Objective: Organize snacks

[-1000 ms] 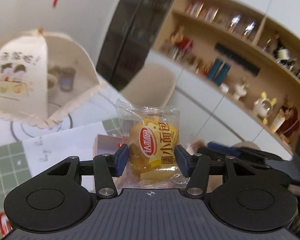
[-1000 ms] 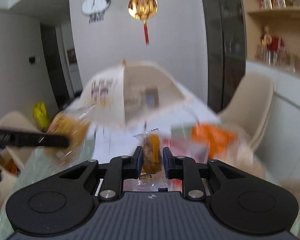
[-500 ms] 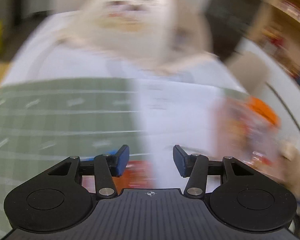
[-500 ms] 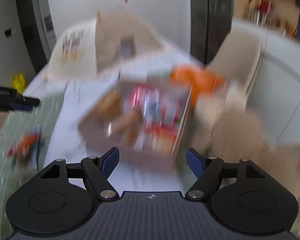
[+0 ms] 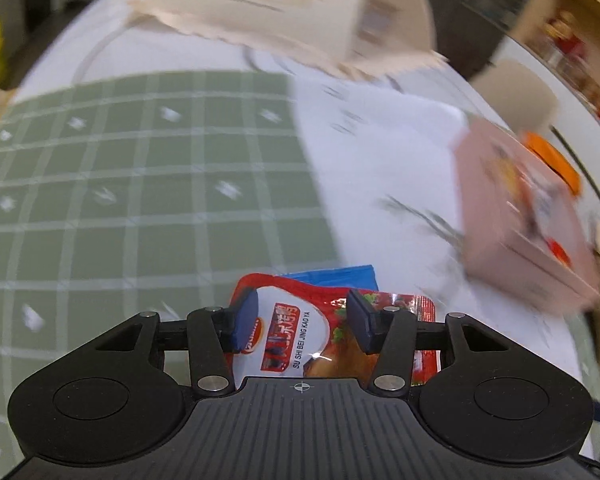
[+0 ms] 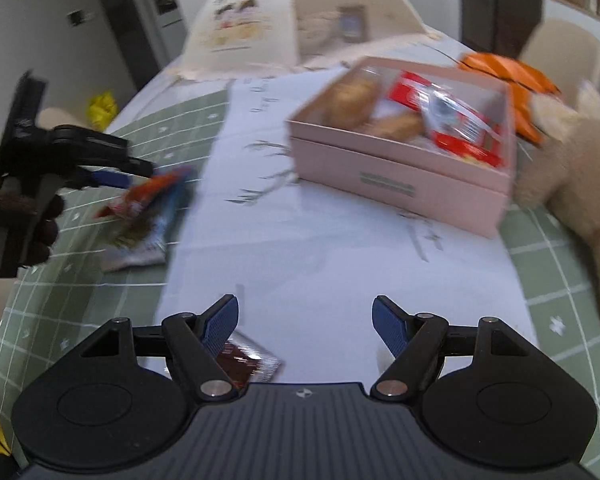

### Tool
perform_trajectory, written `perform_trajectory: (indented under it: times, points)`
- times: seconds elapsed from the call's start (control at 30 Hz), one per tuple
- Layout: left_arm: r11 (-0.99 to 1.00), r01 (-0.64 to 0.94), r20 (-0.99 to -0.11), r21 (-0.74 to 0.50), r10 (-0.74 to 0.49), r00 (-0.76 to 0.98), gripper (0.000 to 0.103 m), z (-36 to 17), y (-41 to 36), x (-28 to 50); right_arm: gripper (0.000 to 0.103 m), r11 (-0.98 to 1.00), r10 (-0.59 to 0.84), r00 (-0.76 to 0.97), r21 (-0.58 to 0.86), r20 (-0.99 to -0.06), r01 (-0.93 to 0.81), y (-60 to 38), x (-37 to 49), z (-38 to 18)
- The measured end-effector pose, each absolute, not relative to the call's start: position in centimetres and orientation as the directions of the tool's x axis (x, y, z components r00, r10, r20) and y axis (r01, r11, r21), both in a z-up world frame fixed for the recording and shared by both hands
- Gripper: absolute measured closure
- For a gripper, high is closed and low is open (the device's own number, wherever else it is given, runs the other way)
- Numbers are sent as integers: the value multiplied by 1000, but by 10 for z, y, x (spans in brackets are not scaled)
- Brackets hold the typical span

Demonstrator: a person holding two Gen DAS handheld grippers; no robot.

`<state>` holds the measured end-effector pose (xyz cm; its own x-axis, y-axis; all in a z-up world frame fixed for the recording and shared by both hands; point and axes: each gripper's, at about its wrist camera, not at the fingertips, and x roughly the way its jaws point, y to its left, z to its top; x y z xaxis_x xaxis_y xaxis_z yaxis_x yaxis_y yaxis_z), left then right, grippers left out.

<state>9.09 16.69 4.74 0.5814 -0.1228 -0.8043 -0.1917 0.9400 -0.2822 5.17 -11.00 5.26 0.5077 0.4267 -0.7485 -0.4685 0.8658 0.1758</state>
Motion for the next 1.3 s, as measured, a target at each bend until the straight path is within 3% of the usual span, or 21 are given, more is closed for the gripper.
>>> perform_trajectory:
  times: [0.17, 0.23, 0.47, 0.7, 0.83, 0.9, 0.93, 0.97, 1.07, 1.3]
  points:
    - [856, -163, -762, -491, -332, 556, 50, 45, 149, 67, 28, 831, 463, 498, 165, -733, -531, -90, 44, 58]
    - [834, -157, -739, -528, -361, 568, 50, 50, 147, 55, 28, 804, 485, 493, 146, -722, -577, -78, 41, 62]
    - [862, -206, -728, -464, -239, 643, 50, 81, 167, 10, 22, 635, 561, 501, -45, -659, -771, -20, 30, 75]
    - [851, -271, -754, -449, -199, 626, 50, 80, 190, -19, 19, 504, 529, 370, -69, -764, -861, 32, 63, 38]
    - [857, -282, -777, -432, -194, 599, 50, 71, 189, -30, 16, 555, 482, 393, -74, -783, -828, 34, 75, 21]
    - [859, -281, -787, -427, -200, 584, 50, 65, 186, -32, 27, 614, 506, 384, 9, -772, -790, 20, 82, 27]
    - [861, -278, -790, -426, -205, 577, 50, 62, 184, -31, 45, 628, 522, 377, 46, -765, -777, 11, 85, 32]
    - [863, -273, -793, -426, -211, 571, 50, 60, 180, -30, 53, 641, 529, 377, 68, -760, -764, 3, 86, 36]
    - [873, -233, -795, -428, -240, 557, 50, 57, 166, -25, 65, 698, 511, 423, 74, -749, -713, -28, 84, 47]
    - [931, -10, -800, -365, -308, 514, 50, 64, 102, 0, 65, 862, 327, 572, -10, -753, -506, -104, 85, 46]
